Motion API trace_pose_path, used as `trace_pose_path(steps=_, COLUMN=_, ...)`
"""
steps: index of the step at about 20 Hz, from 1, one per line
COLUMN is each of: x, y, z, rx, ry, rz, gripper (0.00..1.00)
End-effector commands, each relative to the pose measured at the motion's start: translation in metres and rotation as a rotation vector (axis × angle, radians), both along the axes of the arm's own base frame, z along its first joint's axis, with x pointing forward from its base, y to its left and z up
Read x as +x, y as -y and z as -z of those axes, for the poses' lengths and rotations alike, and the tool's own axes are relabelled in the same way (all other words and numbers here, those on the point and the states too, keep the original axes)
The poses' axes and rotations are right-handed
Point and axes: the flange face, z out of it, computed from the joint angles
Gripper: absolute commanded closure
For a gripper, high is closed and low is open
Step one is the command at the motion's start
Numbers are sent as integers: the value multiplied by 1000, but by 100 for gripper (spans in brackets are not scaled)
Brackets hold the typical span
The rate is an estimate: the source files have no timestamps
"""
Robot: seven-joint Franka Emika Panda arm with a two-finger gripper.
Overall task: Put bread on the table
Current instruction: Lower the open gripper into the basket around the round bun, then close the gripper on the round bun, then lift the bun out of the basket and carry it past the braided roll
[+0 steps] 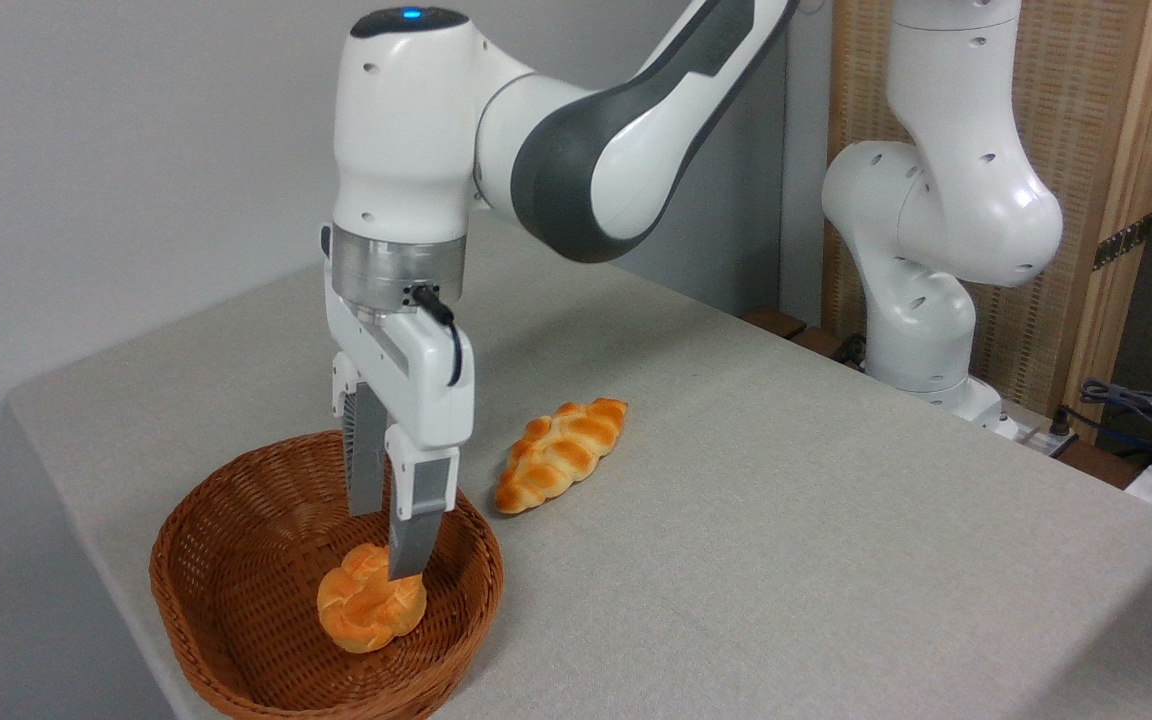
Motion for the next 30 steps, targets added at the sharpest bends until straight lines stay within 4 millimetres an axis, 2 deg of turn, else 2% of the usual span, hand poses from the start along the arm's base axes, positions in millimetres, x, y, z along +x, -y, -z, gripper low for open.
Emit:
trace_pose_path(steps=1, x=4, y=8, z=11, rx=21, ry=34, rz=50, gripper=0)
trace_pose_path(steps=5, x=5, y=6, z=29, rx=58, ry=8, rz=159, gripper=0)
trace_pose_path(steps=10, x=10, y=6, z=43, rx=61, ry=14, rz=167, gripper=1)
trace_pose_path(steps=11, x=12, y=7, z=48, rx=62, ry=13, rz=170, gripper=11)
trace_pose_path(steps=13, x=13, y=6, z=51, rx=79, ry=12, rz=206, gripper=43)
trace_pose_path(steps=14, x=13, y=6, z=51, rx=85, ry=13, rz=225, gripper=51)
trace_pose_path(steps=16, x=13, y=-4, z=51, rx=87, ry=13, rz=216, gripper=61)
trace_pose_path(steps=25, x=13, y=-8, z=49, rx=74, ry=9, rz=196, gripper=60)
trace_pose_path(steps=28, x=15, y=-19, z=28, rx=0, ry=28, rz=123, gripper=60)
trace_pose_path(steps=30, x=18, y=-21, z=-4, rx=-53, ry=52, rz=92, gripper=60)
